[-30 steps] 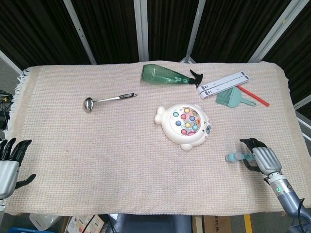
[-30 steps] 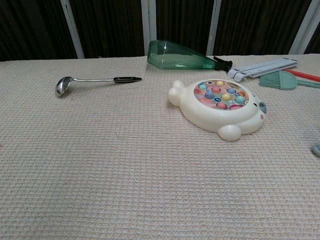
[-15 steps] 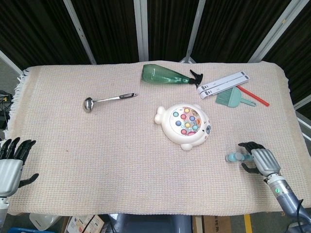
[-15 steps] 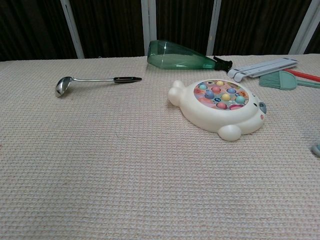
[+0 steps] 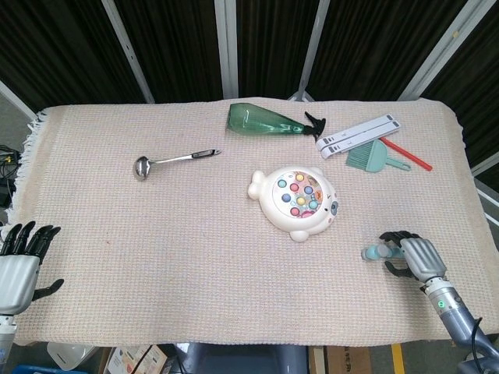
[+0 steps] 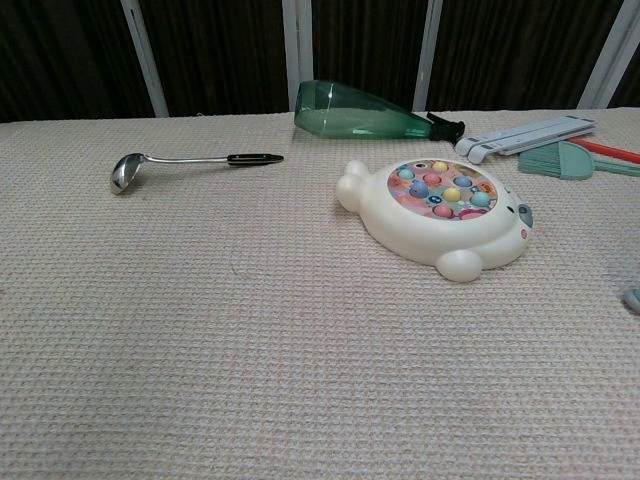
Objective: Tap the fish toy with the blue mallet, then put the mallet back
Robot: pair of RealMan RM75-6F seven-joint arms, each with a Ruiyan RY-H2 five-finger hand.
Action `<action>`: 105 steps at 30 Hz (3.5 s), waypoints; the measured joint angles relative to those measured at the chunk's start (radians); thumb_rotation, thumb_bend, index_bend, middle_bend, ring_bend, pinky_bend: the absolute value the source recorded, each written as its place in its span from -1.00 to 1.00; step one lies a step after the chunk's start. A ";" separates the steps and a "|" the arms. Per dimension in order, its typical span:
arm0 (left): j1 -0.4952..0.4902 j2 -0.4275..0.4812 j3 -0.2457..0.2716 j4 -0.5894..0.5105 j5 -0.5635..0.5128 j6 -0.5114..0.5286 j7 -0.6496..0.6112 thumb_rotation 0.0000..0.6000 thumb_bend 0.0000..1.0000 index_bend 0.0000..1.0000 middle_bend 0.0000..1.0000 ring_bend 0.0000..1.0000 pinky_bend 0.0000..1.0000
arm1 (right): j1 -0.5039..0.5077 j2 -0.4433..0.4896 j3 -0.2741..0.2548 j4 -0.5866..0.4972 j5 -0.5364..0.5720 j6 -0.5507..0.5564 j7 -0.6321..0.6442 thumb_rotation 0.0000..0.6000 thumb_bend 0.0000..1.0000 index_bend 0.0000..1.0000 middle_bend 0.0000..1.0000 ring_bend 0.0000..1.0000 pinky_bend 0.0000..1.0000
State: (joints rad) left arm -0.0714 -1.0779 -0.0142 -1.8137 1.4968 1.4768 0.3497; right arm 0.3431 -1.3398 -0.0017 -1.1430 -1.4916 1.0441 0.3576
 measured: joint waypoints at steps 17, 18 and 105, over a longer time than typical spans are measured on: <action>-0.006 0.000 0.004 0.013 -0.015 -0.021 -0.016 1.00 -0.91 -0.69 -0.74 -1.00 -1.00 | 0.004 -0.013 -0.005 -0.010 -0.006 0.012 -0.006 1.00 -0.12 -0.24 -0.21 -0.39 -0.35; -0.007 0.000 0.004 0.014 -0.016 -0.021 -0.017 1.00 -0.91 -0.69 -0.74 -1.00 -1.00 | 0.004 -0.014 -0.005 -0.010 -0.005 0.011 -0.006 1.00 -0.11 -0.23 -0.21 -0.38 -0.34; -0.085 -0.020 -0.006 0.057 -0.081 -0.141 -0.054 1.00 -0.91 -0.69 -0.76 -1.00 -1.00 | 0.541 0.110 0.181 -0.230 0.286 -0.458 -0.584 1.00 0.58 0.86 0.62 0.46 0.40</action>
State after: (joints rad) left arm -0.1561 -1.0983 -0.0203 -1.7570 1.4159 1.3360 0.2962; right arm 0.8845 -1.2295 0.1792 -1.3732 -1.2051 0.5863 -0.2263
